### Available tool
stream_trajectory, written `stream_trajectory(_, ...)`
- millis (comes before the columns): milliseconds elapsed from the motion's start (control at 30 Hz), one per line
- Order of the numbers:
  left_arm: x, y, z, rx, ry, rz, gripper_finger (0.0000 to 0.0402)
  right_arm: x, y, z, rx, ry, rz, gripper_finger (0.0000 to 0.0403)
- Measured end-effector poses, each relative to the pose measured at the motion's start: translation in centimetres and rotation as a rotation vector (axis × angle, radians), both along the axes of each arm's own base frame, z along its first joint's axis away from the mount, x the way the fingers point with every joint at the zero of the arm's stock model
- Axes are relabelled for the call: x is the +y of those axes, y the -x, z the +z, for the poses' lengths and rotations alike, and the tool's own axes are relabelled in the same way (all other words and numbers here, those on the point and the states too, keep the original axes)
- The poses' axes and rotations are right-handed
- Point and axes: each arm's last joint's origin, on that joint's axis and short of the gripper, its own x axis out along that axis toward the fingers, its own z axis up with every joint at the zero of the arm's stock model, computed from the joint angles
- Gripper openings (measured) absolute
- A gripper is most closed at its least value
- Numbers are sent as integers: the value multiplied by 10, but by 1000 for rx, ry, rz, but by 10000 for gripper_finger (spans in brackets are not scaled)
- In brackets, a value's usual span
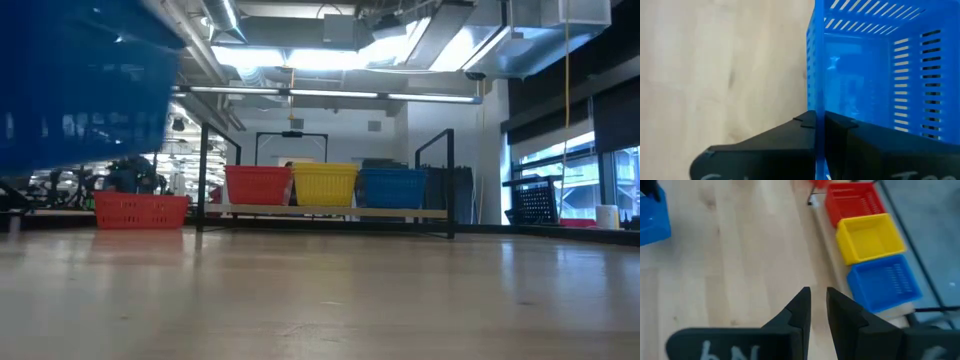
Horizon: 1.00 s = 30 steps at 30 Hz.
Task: Stack baskets on shelf by color
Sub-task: Stack the blue bin on the blue bin on the shelf
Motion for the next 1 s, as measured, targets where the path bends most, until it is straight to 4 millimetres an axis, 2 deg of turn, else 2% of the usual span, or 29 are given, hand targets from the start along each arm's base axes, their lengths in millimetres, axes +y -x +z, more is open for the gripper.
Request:
stream_trajectory(233, 29, -25, 37, 13, -51, 95, 1, -2, 29, 16, -73, 109, -48, 60)
stream_trajectory(400, 61, -55, 80, -104, -23, 240, 0, -8, 44, 20, -48, 150, -44, 60)
stream_trajectory(533, 99, -77, 121, -259, -24, 410, 0, -13, 58, 23, -26, 162, -36, 60)
stream_trajectory(700, 162, -96, 156, -431, -19, 651, 0, -23, 83, 35, -64, 170, 14, 60)
stream_trajectory(833, 209, -107, 170, -577, 48, 799, 0, -30, 100, 41, -82, 150, 64, 60)
stream_trajectory(1000, 258, -115, 168, -649, 73, 967, 0, -38, 105, 46, -100, 203, 45, 60)
